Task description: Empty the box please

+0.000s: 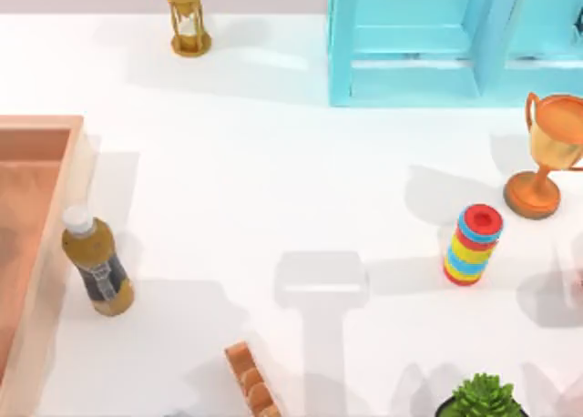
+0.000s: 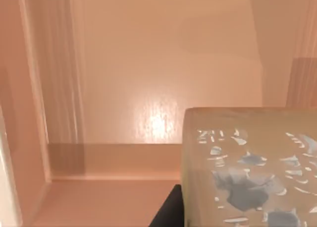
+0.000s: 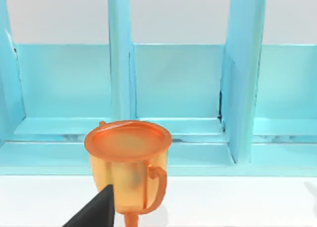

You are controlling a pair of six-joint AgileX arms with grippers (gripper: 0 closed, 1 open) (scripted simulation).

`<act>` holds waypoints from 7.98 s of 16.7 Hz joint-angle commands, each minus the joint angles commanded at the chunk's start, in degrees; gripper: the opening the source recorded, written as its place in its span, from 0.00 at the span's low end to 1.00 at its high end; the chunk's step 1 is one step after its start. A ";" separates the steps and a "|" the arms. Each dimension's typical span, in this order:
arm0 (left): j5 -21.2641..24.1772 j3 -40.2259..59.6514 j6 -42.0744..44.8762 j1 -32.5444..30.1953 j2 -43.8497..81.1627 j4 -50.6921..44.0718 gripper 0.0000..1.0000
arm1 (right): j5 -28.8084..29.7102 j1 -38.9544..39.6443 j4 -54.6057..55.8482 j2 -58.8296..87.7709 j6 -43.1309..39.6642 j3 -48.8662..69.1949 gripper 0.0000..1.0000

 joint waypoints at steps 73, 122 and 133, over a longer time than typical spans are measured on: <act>-0.65 47.40 -38.71 -38.00 48.59 1.07 1.00 | 0.00 0.00 0.00 0.00 0.00 0.00 1.00; -0.05 1.99 -9.72 -10.15 22.59 20.76 1.00 | 0.00 0.00 0.00 0.00 0.00 0.00 1.00; -0.05 1.77 -9.72 -10.15 22.63 21.03 0.47 | 0.00 0.00 0.00 0.00 0.00 0.00 1.00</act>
